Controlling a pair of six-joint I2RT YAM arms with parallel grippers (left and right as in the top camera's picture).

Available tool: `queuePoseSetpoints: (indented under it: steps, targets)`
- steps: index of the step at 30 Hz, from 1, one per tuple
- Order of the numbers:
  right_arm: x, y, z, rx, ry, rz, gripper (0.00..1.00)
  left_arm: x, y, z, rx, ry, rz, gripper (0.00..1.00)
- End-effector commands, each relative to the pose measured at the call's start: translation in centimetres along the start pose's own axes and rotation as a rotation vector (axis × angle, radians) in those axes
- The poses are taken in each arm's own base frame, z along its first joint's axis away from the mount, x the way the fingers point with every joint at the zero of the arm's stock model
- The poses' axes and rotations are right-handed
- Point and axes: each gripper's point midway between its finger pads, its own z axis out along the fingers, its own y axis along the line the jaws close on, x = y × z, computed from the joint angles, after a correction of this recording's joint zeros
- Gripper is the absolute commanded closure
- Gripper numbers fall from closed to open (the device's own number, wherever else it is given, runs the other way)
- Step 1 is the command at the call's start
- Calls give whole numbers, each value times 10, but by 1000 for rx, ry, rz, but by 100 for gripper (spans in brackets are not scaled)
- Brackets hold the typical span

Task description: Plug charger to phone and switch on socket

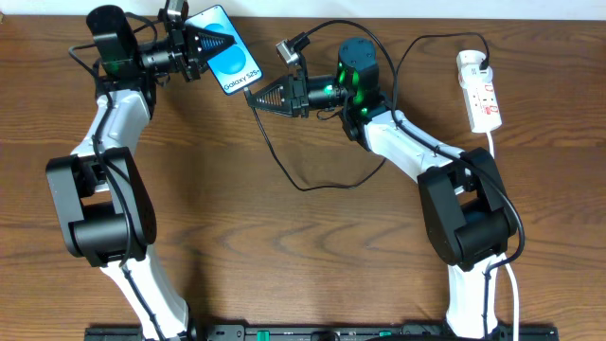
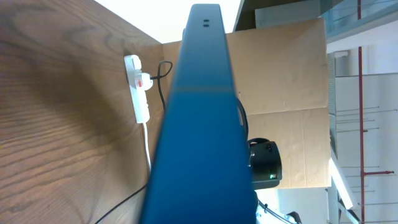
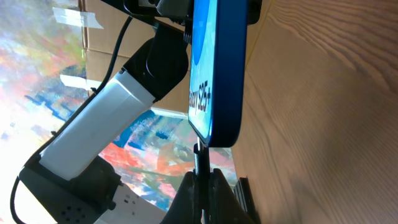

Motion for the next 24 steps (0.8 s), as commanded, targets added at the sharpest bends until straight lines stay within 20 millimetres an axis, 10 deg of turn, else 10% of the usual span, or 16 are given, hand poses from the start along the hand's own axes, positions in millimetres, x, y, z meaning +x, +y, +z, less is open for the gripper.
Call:
queuePoseSetpoints:
  steps: [1, 24]
  targets:
    - [-11, -4, -7, 14, -45, -15, 99, 10, -29, 6, 25, 61, 85, 93]
    - [-16, -6, -13, 21, -67, -3, 99, 9, -31, 6, 26, 61, 102, 93]
